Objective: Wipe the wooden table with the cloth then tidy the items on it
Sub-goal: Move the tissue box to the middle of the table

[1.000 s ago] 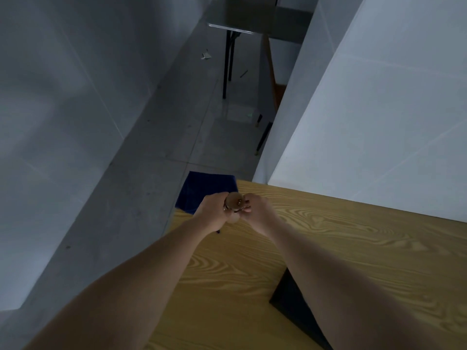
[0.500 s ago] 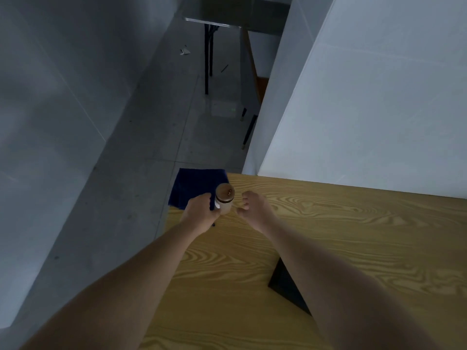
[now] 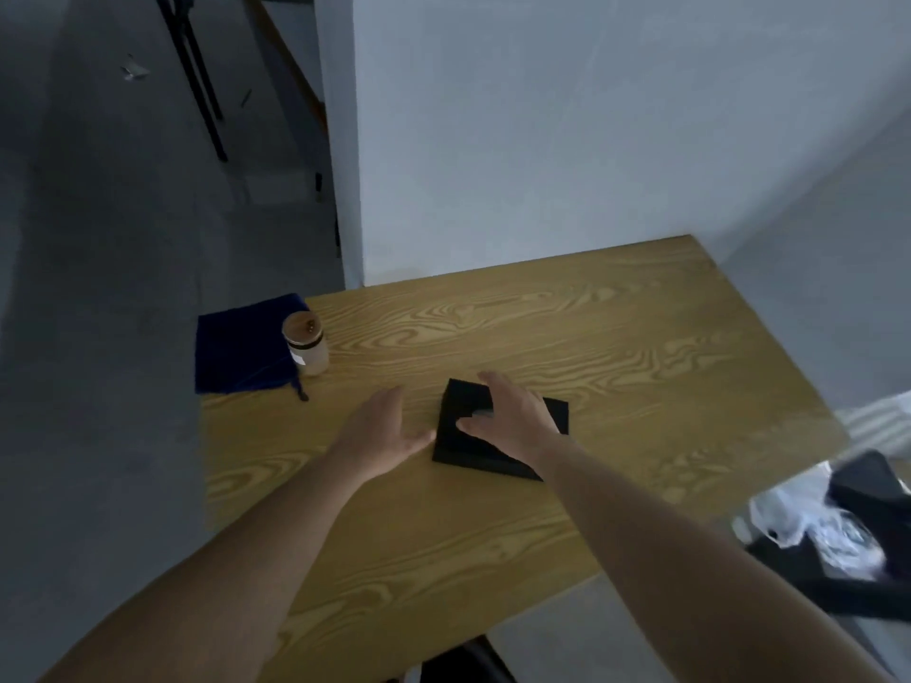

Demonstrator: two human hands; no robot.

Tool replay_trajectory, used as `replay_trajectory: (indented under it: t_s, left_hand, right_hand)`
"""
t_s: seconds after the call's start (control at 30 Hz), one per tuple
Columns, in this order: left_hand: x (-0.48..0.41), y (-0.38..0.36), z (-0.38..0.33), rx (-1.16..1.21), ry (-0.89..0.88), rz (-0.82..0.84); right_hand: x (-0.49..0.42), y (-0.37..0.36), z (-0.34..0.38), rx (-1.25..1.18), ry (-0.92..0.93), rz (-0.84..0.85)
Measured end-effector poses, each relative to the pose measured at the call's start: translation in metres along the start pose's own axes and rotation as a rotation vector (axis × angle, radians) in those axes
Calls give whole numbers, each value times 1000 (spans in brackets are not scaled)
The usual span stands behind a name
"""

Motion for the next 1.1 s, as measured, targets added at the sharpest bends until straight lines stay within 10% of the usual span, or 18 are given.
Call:
replay_trajectory:
  t_s: [0.4,1.1]
  left_hand:
    - [-27,-54,-19,-41,-72,92]
    - [-28,-71,-23,229,-9,-66]
  right_hand:
    - [25,-22,-131,-22,-298,-3]
    - [-3,-31,-155,-246,-164,79]
Point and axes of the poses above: each hand's wrist, its own x-axis away from the middle knuckle, its own y-axis out of the back of the hand, z = x × y, the point moved 4 cm from there along -x, towards the middle knuckle, and after that the axes turned 9 degrees about -y, right-handed, at the moved point
